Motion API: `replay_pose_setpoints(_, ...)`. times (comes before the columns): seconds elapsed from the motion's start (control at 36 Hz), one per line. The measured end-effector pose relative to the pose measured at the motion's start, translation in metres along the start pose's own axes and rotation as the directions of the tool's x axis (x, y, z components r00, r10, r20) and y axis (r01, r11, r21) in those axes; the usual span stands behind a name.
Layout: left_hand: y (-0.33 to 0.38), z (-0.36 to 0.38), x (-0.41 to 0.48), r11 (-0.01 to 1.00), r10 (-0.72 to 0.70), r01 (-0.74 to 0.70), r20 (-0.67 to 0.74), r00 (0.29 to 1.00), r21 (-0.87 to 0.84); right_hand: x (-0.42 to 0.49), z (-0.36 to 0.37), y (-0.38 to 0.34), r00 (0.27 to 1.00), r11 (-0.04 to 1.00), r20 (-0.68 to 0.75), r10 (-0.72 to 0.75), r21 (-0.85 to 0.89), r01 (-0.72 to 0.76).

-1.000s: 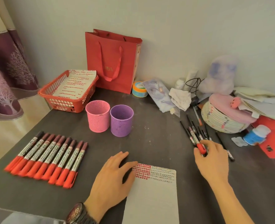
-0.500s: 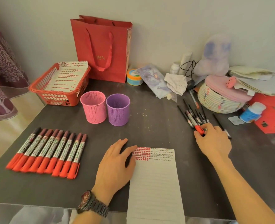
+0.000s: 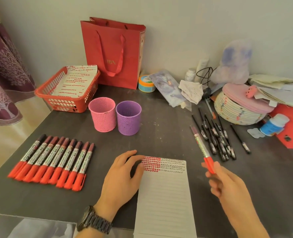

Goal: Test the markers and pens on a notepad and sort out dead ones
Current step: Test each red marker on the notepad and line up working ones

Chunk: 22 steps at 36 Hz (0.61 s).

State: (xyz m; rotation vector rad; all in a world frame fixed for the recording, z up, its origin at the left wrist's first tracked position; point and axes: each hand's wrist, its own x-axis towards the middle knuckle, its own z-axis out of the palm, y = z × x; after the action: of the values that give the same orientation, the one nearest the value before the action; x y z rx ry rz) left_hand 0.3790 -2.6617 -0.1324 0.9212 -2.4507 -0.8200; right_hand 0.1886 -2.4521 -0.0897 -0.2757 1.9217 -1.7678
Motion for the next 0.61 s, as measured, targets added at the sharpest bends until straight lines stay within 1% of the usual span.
replay_pose_setpoints(0.06, 0.006, -0.005, -0.006, 0.998, -0.014, 0.012, -0.032, 0.999, -0.058, -0.023, 0.009, 0.007, 0.993, 0.992, 0.108, 0.046, 0.11, -0.058)
replay_pose_setpoints(0.08, 0.011, -0.005, -0.012, 0.997, -0.009, 0.005, -0.05, 0.999, -0.071, -0.034, 0.013, 0.01, 0.985, 0.988, 0.158, 0.067, 0.128, -0.088)
replay_pose_setpoints(0.14, 0.022, -0.005, -0.028, 0.992, 0.019, -0.028, -0.079, 0.997, -0.122, -0.054, 0.023, 0.015, 0.966, 0.99, 0.24, 0.093, 0.078, -0.114)
replay_pose_setpoints(0.19, 0.037, -0.002, -0.045, 0.966, 0.021, -0.037, -0.063, 0.998, -0.256, -0.072, 0.033, 0.016, 0.953, 0.995, 0.287, 0.101, -0.001, -0.105)
replay_pose_setpoints(0.25, 0.052, -0.001, -0.057, 0.892, -0.046, 0.049, 0.02, 0.999, -0.449, -0.085, 0.043, 0.015, 0.938, 0.989, 0.331, 0.106, -0.133, -0.065)
replay_pose_setpoints(0.31, 0.065, -0.003, -0.061, 0.775, -0.112, 0.169, 0.13, 0.985, -0.609, -0.093, 0.05, 0.012, 0.912, 0.962, 0.39, 0.128, -0.271, -0.019)
replay_pose_setpoints(0.33, 0.07, -0.004, -0.061, 0.712, -0.125, 0.199, 0.157, 0.98, -0.674, -0.095, 0.052, 0.01, 0.9, 0.948, 0.412, 0.145, -0.318, -0.007)
replay_pose_setpoints(0.39, 0.075, -0.008, -0.06, 0.607, -0.141, 0.233, 0.185, 0.972, -0.76, -0.095, 0.052, 0.008, 0.887, 0.9, 0.429, 0.171, -0.434, 0.036)
replay_pose_setpoints(0.44, 0.075, -0.012, -0.059, 0.551, -0.142, 0.26, 0.218, 0.966, -0.793, -0.092, 0.049, 0.008, 0.902, 0.842, 0.403, 0.155, -0.532, 0.093)
replay_pose_setpoints(0.47, 0.073, -0.014, -0.058, 0.539, -0.133, 0.268, 0.234, 0.963, -0.798, -0.091, 0.046, 0.008, 0.917, 0.839, 0.376, 0.131, -0.535, 0.1)
replay_pose_setpoints(0.5, 0.072, -0.015, -0.058, 0.54, -0.114, 0.276, 0.256, 0.96, -0.795, -0.09, 0.043, 0.007, 0.935, 0.862, 0.339, 0.102, -0.5, 0.087)
replay_pose_setpoints(0.56, 0.068, -0.019, -0.058, 0.555, -0.045, 0.305, 0.339, 0.94, -0.774, -0.087, 0.039, 0.005, 0.96, 0.925, 0.275, 0.048, -0.375, 0.061)
replay_pose_setpoints(0.61, 0.066, -0.022, -0.06, 0.586, 0.04, 0.335, 0.439, 0.898, -0.738, -0.084, 0.039, 0.004, 0.958, 0.951, 0.285, 0.009, -0.298, 0.08)
